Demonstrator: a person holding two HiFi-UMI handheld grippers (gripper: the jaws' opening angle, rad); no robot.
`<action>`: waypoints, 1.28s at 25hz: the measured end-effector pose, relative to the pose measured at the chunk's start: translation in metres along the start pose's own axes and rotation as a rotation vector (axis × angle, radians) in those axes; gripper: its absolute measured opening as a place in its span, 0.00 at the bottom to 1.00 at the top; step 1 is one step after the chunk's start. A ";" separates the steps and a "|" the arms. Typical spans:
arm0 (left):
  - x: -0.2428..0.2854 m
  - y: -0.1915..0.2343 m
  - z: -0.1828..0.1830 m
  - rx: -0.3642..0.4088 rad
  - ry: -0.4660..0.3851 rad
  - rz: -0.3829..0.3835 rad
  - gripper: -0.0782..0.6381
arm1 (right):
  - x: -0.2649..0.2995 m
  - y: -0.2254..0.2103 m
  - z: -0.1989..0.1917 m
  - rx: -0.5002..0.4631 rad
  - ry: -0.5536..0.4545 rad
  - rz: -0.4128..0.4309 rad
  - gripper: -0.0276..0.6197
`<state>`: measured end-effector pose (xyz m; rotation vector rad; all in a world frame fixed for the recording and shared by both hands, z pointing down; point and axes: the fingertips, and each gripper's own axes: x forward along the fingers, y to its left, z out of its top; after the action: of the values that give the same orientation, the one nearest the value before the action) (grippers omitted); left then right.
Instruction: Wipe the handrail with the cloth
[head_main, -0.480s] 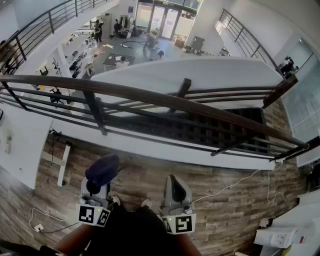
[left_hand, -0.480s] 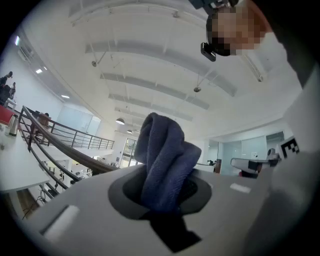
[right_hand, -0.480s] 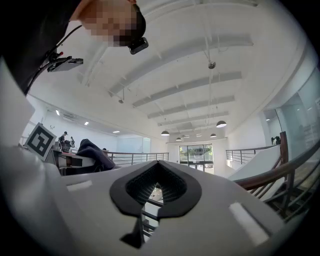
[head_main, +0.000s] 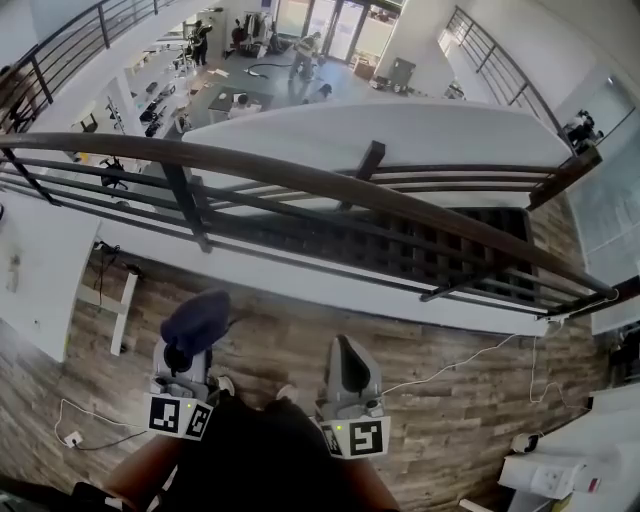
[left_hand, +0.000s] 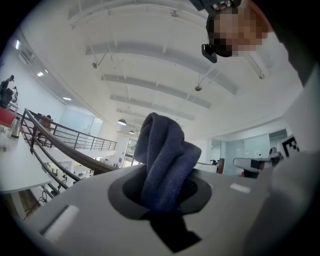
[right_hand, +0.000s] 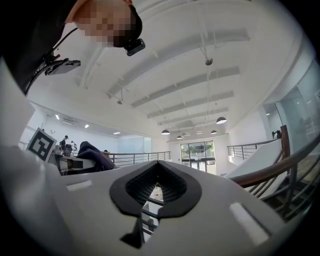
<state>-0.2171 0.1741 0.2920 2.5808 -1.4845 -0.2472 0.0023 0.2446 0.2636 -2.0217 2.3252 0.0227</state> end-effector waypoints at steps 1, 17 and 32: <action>0.001 -0.001 0.001 0.000 -0.002 0.001 0.22 | 0.000 -0.004 -0.001 0.003 0.004 0.002 0.05; 0.043 -0.019 -0.003 0.023 -0.025 0.071 0.22 | 0.033 -0.030 -0.018 -0.074 0.073 0.200 0.04; 0.156 0.113 0.009 0.093 -0.040 0.110 0.22 | 0.151 -0.013 -0.047 -0.034 0.184 0.182 0.05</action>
<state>-0.2366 -0.0172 0.2969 2.5676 -1.6847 -0.2225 -0.0071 0.0907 0.3025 -1.8945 2.6310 -0.1211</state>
